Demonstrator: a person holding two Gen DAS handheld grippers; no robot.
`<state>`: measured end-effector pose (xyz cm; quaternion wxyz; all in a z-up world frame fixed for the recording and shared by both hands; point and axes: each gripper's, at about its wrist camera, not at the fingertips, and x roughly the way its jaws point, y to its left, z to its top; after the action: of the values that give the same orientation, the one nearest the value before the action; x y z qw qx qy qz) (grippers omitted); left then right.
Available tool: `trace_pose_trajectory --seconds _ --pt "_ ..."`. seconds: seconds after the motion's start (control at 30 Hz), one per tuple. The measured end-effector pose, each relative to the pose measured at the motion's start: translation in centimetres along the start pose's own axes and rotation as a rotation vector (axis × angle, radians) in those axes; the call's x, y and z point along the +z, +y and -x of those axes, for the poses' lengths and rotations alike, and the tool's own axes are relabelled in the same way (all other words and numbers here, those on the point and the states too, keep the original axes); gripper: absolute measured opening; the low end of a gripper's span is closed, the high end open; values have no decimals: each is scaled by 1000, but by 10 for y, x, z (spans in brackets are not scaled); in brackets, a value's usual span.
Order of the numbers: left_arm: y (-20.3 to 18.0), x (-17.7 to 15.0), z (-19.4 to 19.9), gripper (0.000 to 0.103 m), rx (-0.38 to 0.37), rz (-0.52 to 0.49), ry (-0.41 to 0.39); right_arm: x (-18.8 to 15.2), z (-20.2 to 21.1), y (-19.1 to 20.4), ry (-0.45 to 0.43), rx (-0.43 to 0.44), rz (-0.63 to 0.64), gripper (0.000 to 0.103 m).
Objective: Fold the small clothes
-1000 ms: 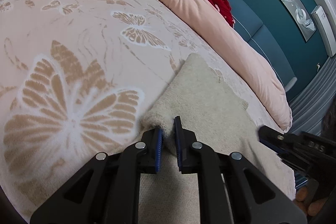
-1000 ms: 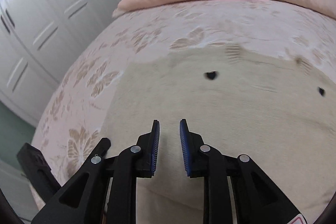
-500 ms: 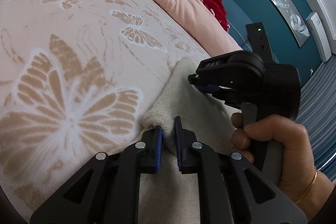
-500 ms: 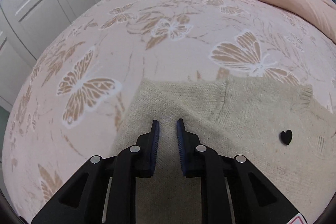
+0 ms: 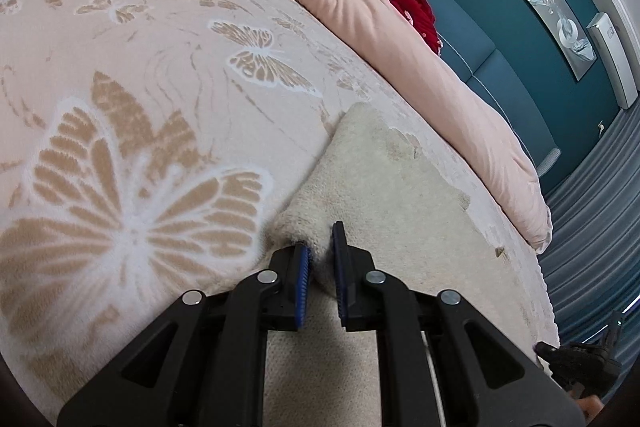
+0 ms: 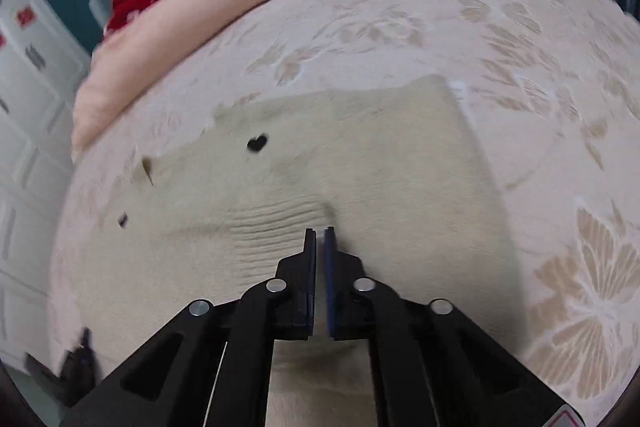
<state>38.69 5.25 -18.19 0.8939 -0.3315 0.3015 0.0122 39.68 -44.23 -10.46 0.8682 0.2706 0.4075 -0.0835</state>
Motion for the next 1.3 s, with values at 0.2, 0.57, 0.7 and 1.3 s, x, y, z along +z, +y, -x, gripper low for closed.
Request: trace_pose_trajectory --seconds 0.2,0.57,0.7,1.3 --pt "-2 3 -2 12 19 -3 16 -39 9 -23 67 -111 142 17" --pt "38 -14 155 90 42 1 234 -195 200 -108 36 -229 107 70" --pt "80 -46 211 90 29 22 388 -242 221 -147 120 -145 -58 70" --pt "4 -79 181 76 -3 -97 498 -229 161 -80 149 -14 -118 45"
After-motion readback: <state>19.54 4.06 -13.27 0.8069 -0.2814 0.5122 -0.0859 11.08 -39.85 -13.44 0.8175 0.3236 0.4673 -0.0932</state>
